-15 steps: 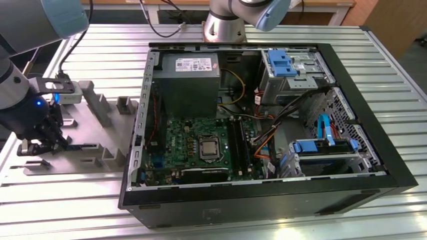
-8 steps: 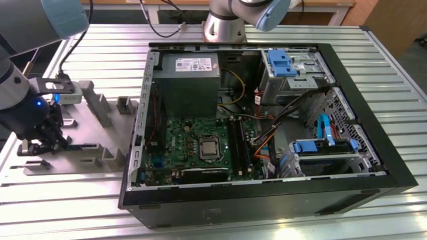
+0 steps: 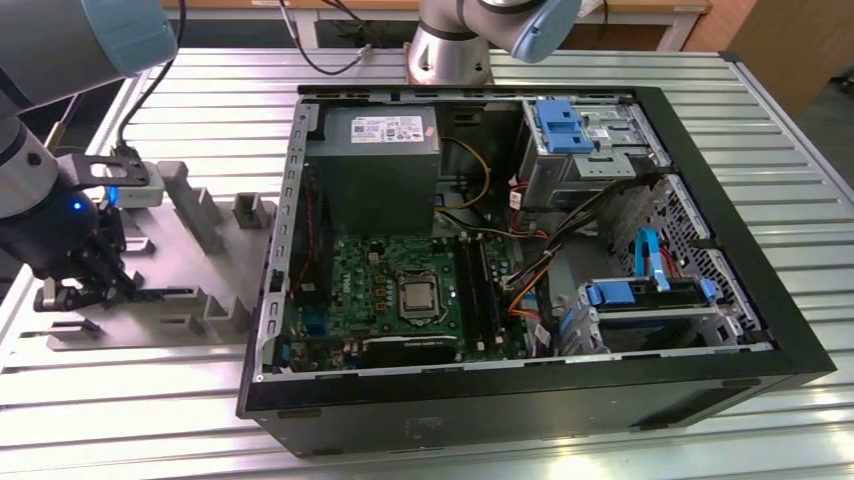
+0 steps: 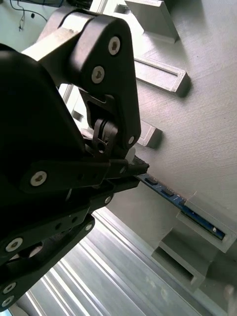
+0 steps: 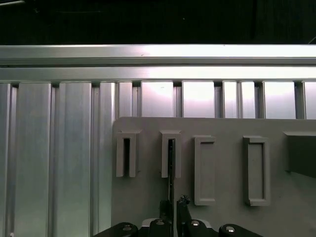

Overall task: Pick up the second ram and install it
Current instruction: 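Pick up the second ram and move it above second insertion slot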

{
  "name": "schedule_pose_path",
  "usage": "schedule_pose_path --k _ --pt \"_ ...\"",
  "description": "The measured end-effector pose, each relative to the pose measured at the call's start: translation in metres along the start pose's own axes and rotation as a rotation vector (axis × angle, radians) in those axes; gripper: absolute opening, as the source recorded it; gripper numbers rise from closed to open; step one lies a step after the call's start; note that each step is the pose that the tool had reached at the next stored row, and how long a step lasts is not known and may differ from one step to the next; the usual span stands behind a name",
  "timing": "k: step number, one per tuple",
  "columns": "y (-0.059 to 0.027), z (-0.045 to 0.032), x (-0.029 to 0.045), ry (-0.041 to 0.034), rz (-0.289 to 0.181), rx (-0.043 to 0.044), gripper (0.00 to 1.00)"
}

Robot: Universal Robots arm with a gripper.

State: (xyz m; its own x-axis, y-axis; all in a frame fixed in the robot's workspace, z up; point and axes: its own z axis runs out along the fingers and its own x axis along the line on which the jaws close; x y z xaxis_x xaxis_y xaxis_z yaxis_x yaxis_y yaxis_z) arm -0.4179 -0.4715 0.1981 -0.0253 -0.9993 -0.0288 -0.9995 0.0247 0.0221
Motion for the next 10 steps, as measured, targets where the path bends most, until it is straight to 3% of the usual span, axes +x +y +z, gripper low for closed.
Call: schedule_pose_path --k 5,7,10 --pt "0.0000 -0.0001 0.0000 0.0000 0.000 0.0000 0.19" --pt "0.0000 -0.0002 0.0000 0.0001 0.000 -0.0001 0.13" --pt "0.0000 -0.0002 0.0000 0.0000 0.000 0.0000 0.13"
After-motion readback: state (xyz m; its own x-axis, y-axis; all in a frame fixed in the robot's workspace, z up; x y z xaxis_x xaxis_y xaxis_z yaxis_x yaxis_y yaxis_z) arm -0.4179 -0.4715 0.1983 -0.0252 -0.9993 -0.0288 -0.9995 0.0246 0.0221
